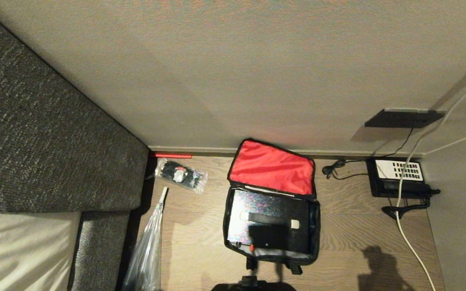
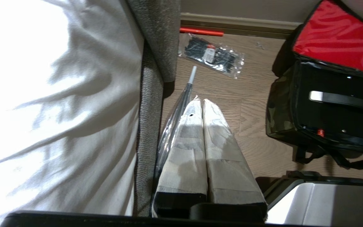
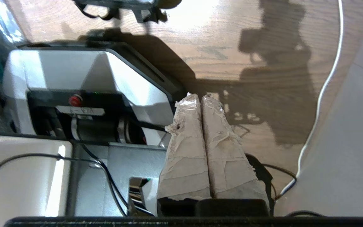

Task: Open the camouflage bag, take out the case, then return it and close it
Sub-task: Close the top of the storage box

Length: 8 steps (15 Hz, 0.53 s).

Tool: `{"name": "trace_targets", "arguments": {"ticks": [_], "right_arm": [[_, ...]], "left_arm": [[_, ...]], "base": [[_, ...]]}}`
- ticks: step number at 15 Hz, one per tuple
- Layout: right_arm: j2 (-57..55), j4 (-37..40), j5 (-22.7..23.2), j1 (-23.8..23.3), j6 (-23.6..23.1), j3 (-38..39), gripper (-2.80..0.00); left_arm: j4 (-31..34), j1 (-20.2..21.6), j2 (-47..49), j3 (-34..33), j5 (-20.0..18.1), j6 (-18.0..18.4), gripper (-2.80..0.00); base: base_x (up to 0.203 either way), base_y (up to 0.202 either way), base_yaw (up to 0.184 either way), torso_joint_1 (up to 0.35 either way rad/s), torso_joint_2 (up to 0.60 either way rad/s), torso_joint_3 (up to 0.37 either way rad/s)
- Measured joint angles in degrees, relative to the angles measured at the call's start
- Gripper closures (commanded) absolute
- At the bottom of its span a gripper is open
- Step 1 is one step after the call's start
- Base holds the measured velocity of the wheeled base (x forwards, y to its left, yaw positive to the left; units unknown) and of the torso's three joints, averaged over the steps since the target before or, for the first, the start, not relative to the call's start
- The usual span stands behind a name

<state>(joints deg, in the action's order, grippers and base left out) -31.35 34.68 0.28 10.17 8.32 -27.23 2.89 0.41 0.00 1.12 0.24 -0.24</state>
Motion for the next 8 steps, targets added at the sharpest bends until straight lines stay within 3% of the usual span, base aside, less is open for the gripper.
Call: {"name": "trace_targets", "arguments": {"ticks": [3,7,8], "right_arm": [[-2.59,-3.50,1.05,-0.02,1.64,-0.50,0.00],[-9.82,-8.99,1.57,-0.09,10.78,-2.20,0.00],[-10.82,-9.31,1.66,-0.06,11.05,-2.86,0.00]], "left_arm": [[0.00,0.00,0.00,0.00,0.02,0.00,0.00],[0.00,0.00,0.00,0.02,0.05,0.01,0.00],[0.00,0.00,0.00,0.02,0.05,0.00,0.00]], "base": [[0.000,0.000,0.000,0.000,0.00,0.000],[0.000,0.000,0.000,0.000,0.00,0.000],[0.000,0.000,0.000,0.000,0.00,0.000]]}}
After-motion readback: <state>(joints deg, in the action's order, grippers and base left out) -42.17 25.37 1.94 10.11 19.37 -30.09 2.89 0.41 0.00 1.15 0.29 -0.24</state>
